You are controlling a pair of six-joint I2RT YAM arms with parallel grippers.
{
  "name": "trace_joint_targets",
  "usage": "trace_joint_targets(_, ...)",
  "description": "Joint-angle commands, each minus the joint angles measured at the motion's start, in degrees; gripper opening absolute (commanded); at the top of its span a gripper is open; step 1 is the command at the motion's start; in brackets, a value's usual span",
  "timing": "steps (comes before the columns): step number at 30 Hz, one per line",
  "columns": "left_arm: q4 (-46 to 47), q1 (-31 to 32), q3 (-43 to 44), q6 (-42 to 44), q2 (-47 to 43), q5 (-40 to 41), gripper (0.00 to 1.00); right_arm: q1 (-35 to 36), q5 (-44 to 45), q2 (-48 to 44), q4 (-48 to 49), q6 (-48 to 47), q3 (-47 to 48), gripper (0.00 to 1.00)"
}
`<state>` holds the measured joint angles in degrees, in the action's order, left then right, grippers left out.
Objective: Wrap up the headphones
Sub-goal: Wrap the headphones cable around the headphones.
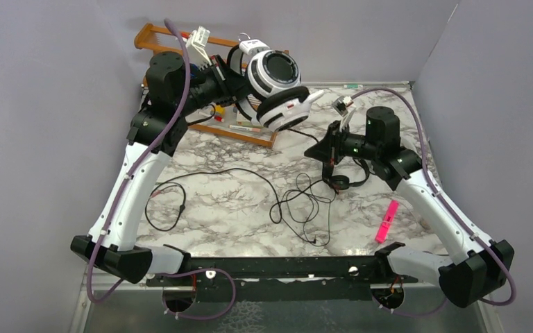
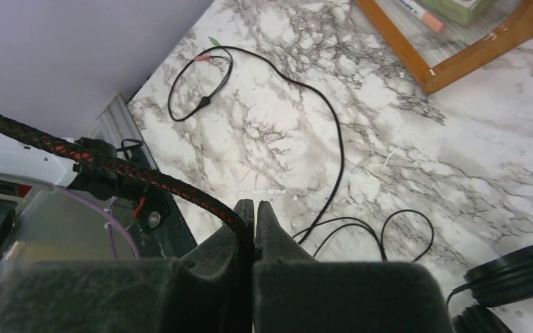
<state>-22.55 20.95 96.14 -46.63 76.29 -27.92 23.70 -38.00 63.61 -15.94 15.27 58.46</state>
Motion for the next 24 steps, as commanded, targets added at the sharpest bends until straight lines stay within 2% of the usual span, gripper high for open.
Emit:
trace_joint_targets(1, -1.58, -0.21, -0.25, 16.95, -4.73, -4.86, 0.0, -1.91, 2.82, 4.69, -7.92, -5.72, 6.71, 0.0)
trace_joint_targets(3, -6.43, -0.02, -1.81, 26.56, -6.07, -1.76, 0.0, -3.04, 1.1, 7.34, -9.52, -7.04, 9.74, 0.0)
trace_joint_targets(6, -10.37, 1.06, -6.78, 39.16, -9.1, 7.97, 0.0, -3.82, -2.41, 12.11, -11.8, -8.23, 14.81, 0.0)
trace_joint_targets(8, -10.31, 2.53, -11.09, 47.53, -11.57, 13.57, 0.0, -3.93, -4.87, 15.19, -13.03, -8.56, 18.51, 0.0)
trace_joint_targets(14, -6.42, 9.89, -23.53, 69.21, -15.96, 39.67, 0.0, -3.91, -11.09, 25.16, -22.59, -10.63, 32.78, 0.0)
trace_joint_targets(19, 1.38, 13.95, -31.26, 79.03, -16.55, 56.48, 0.0, -3.81, -17.41, 29.77, -25.3, -8.94, 38.78, 0.0)
trace_joint_targets(24, 5.95, 15.41, -32.97, 80.94, -15.28, 61.97, 0.0, -2.86, -28.28, 31.26, -21.02, -3.38, 38.39, 0.0)
